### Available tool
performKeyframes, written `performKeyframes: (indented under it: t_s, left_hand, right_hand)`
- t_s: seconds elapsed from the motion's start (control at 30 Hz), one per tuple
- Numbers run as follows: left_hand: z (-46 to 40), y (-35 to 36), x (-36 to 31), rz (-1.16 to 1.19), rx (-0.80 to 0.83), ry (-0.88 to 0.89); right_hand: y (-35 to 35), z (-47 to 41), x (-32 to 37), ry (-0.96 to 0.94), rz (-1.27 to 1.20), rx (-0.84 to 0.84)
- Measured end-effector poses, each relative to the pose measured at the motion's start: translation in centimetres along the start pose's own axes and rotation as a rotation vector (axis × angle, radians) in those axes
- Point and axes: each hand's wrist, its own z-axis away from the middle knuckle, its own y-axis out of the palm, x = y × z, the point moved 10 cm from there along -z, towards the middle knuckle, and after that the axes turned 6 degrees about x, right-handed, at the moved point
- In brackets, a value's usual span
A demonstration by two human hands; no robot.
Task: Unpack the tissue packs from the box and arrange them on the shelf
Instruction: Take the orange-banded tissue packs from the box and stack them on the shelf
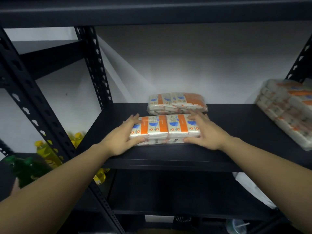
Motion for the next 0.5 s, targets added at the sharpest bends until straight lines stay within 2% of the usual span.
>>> performKeyframes:
  t_s: [0.17,0.23,0.3,0.4,0.5]
  left_hand:
    - [1.3,0.5,1.7,0.042,-0.102,-0.069]
    - [1.2,0.7,1.6,0.054,-0.078,-0.081]
    - [1.3,0.8,1.4,0.042,-0.057,-0.085]
    - [1.7,0.1,1.7,0.006,-0.100,-0.103]
    - [2.1,-0.7,2.1,-0.015,-0.094,-0.080]
  right_hand:
    - [0.0,1.4,-0.5,0.032,-0.115,-0.161]
    - [0.2,2.0,-0.4,0.036,-0.169,-0.192]
    - [0.4,2.4,-0.2,0.033,-0.223,-0.208]
    - [0.0,2.9,-1.0,0.094,-0.179,-0.222]
    - [-0.3,3.3,-2.2,0.129,-0.161,-0.152]
